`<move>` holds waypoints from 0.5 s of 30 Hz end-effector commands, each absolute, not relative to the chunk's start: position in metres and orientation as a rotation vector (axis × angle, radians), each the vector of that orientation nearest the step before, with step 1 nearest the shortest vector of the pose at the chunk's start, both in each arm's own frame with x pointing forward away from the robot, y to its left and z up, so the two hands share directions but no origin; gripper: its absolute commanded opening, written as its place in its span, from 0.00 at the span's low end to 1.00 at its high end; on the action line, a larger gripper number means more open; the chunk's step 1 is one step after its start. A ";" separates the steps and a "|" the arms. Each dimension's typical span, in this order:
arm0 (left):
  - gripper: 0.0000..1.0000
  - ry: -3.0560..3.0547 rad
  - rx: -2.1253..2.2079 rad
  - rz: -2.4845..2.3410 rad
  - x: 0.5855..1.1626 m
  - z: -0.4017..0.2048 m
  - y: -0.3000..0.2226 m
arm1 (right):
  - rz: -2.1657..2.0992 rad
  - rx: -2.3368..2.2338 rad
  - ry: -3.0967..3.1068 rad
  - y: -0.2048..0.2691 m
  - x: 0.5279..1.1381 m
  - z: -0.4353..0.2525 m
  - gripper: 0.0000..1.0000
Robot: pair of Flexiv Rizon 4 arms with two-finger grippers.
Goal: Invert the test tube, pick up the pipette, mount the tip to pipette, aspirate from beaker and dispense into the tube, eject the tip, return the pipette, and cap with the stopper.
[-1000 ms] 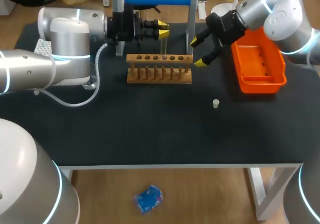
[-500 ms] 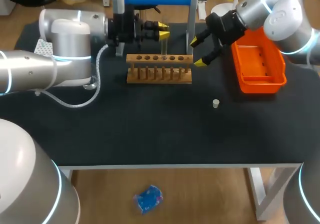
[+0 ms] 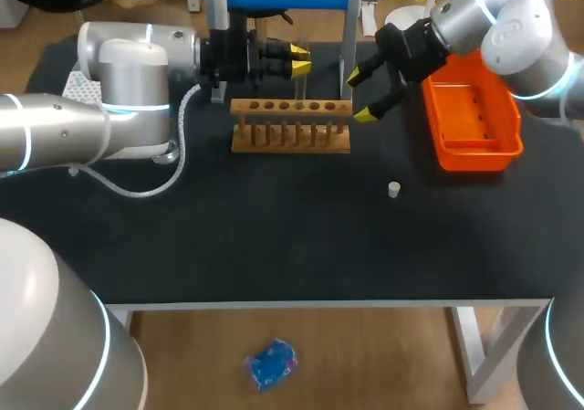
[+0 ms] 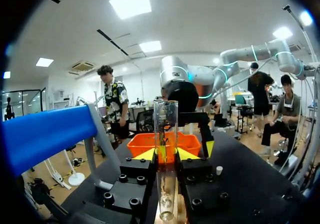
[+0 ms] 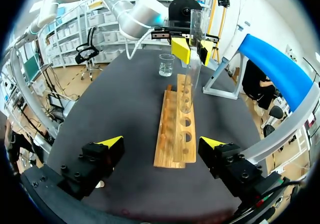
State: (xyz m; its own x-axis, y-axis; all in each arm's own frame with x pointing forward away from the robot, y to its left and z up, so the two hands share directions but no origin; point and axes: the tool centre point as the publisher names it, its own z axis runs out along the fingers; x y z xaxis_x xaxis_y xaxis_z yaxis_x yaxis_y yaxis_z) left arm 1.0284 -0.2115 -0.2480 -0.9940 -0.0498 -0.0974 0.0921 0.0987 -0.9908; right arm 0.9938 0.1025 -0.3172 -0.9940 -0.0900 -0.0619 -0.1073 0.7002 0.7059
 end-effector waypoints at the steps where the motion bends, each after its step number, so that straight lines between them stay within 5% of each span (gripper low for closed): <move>1: 0.00 2.248 0.045 -2.056 1.034 -0.255 -0.211 | 1.195 -0.170 2.880 0.102 0.995 -0.317 1.00; 15: 0.00 2.265 0.016 -2.068 1.036 -0.267 -0.209 | 1.195 -0.170 2.880 0.102 0.995 -0.317 1.00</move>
